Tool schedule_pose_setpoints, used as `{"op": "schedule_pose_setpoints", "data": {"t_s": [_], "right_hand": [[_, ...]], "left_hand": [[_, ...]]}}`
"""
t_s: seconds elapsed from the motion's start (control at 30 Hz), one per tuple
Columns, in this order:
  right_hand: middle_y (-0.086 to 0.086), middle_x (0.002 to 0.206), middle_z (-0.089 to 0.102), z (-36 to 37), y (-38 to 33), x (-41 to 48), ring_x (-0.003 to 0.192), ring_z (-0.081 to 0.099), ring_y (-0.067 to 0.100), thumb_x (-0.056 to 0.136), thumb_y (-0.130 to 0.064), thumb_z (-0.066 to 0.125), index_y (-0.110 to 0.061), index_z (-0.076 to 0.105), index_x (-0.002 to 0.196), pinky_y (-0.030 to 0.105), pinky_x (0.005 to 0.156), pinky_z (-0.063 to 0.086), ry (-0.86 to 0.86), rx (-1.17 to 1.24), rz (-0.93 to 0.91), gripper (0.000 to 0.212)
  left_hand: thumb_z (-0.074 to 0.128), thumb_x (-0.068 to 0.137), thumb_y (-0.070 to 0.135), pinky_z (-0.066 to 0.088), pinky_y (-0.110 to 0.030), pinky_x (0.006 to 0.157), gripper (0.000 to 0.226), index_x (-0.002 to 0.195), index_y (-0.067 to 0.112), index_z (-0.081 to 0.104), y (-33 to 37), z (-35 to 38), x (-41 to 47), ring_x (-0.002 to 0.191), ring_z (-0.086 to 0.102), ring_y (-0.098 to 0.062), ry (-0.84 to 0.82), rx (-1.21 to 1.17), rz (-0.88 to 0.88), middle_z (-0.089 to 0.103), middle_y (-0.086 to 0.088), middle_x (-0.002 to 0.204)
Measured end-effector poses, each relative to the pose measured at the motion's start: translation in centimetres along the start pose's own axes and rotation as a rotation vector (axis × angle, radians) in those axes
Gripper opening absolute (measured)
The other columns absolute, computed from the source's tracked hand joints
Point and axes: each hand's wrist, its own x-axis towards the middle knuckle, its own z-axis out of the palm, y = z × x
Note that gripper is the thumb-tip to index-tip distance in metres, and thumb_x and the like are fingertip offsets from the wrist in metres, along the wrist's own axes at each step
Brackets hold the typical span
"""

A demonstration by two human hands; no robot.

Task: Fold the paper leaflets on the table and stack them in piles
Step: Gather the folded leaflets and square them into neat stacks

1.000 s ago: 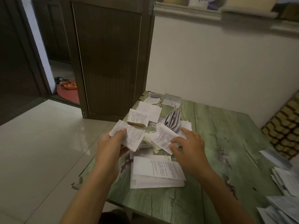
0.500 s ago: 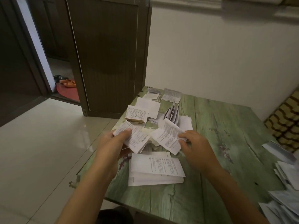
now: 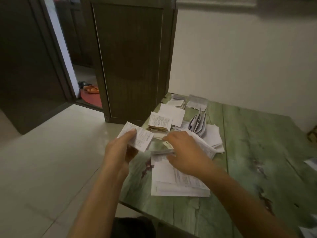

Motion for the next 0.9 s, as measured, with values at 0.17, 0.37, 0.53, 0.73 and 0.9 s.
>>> {"op": "schedule_pose_setpoints", "data": {"t_s": [0.17, 0.37, 0.53, 0.73, 0.9], "right_hand": [[0.003, 0.102, 0.063, 1.0, -0.7, 2.6, 0.092, 0.055, 0.018, 0.094, -0.016, 0.05, -0.015, 0.066, 0.1, 0.032, 0.084, 0.048, 0.141, -0.01, 0.095, 0.017], [-0.001, 0.1, 0.06, -0.6, -2.6, 2.6, 0.088, 0.057, 0.008, 0.089, -0.017, 0.06, -0.01, 0.063, 0.102, 0.009, 0.069, 0.048, 0.636, 0.429, 0.216, 0.015], [0.005, 0.082, 0.063, 1.9, -5.1, 1.5, 0.071, 0.059, 0.013, 0.078, -0.009, 0.071, -0.007, 0.067, 0.084, 0.013, 0.061, 0.048, 0.484, 0.126, -0.171, 0.007], [-0.001, 0.099, 0.058, 1.3, -5.4, 1.6, 0.09, 0.053, 0.011, 0.093, -0.02, 0.054, -0.016, 0.067, 0.103, 0.024, 0.081, 0.047, 0.026, 0.266, -0.123, 0.017], [0.0, 0.125, 0.055, -0.2, -1.8, 6.7, 0.11, 0.052, 0.014, 0.094, -0.015, 0.053, -0.017, 0.056, 0.125, 0.026, 0.094, 0.042, 0.1, 0.287, 0.151, 0.032]], "left_hand": [[0.059, 0.089, 0.012, 0.054, -0.031, 0.065, 0.008, 0.095, 0.009, 0.054, 0.3, -0.5, 0.4, 0.073, 0.065, -0.02, 0.074, -0.027, 0.057, 0.065, -0.011, 0.086], [0.043, 0.099, 0.013, 0.051, -0.035, 0.071, 0.02, 0.116, 0.004, 0.049, -0.3, -0.7, 2.0, 0.089, 0.059, -0.023, 0.226, 0.313, 0.283, 0.061, -0.015, 0.108], [0.036, 0.101, 0.03, 0.049, -0.03, 0.063, 0.034, 0.092, 0.006, 0.058, 0.2, 1.4, -1.0, 0.069, 0.059, -0.019, -0.093, -0.016, -0.016, 0.065, -0.011, 0.072], [0.047, 0.096, 0.024, 0.048, -0.027, 0.057, 0.029, 0.114, 0.003, 0.056, -1.2, 1.0, -0.3, 0.068, 0.064, -0.018, -0.066, 0.018, -0.037, 0.067, -0.009, 0.081], [0.049, 0.095, 0.005, 0.053, -0.034, 0.071, 0.03, 0.125, 0.005, 0.047, -0.5, 0.7, 2.0, 0.086, 0.058, -0.025, 0.062, 0.073, -0.061, 0.059, -0.011, 0.097]]}}
